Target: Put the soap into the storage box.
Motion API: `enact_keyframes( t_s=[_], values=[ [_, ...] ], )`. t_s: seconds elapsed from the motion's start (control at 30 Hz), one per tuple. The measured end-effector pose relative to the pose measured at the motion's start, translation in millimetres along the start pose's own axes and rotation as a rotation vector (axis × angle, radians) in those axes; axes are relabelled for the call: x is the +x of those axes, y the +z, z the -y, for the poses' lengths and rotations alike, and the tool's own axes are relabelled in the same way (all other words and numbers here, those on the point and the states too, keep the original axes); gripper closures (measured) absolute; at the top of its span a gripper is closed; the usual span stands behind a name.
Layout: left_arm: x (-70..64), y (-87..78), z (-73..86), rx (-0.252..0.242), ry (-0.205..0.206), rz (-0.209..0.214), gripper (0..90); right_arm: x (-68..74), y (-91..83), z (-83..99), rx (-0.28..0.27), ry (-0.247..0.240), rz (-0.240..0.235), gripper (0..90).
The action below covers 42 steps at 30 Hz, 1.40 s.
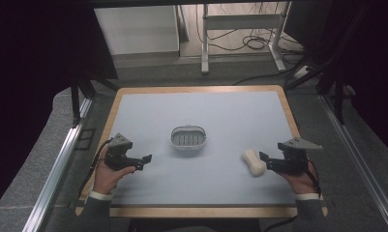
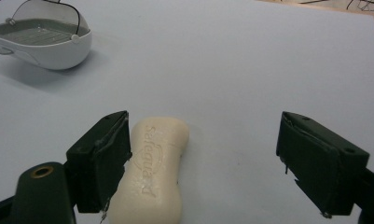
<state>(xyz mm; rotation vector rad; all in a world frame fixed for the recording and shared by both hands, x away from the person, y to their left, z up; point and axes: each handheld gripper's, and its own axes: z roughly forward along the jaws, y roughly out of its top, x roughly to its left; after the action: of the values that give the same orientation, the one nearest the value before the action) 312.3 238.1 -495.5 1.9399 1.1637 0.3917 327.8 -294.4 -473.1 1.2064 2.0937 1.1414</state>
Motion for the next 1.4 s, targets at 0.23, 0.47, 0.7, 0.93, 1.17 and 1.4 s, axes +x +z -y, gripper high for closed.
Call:
enact_keyframes(
  t_s=[0.23, 0.47, 0.7, 0.93, 1.17, 1.4],
  values=[
    [-0.6, 0.8, 1.9, -0.015, 0.006, 0.007, 5.0, -1.6, -1.5, -5.5, 0.012, -0.009, 0.003, 17.3],
    [0.8, 0.1, 3.1, 0.005, 0.011, 0.025, 5.4, 0.4, -5.5, -14.8, 0.033, -0.019, 0.036, 17.4],
    [5.3, 1.6, -2.3, 0.002, 0.009, 0.063, 5.0, -1.2, -13.5, -22.2, 0.058, -0.007, 0.063, 17.8],
    [5.7, 2.5, -5.4, -0.001, 0.011, 0.046, 5.0, -1.6, -24.3, -41.6, 0.148, -0.023, 0.052, 17.7],
    [5.0, -1.5, -2.2, -0.013, 0.015, 0.026, 5.5, -3.2, -19.7, -52.0, 0.158, -0.040, 0.035, 17.3],
    [5.3, -4.8, 1.4, -0.021, 0.023, -0.011, 6.2, 6.0, -1.1, -58.5, 0.231, -0.060, -0.010, 19.6]
  ],
)
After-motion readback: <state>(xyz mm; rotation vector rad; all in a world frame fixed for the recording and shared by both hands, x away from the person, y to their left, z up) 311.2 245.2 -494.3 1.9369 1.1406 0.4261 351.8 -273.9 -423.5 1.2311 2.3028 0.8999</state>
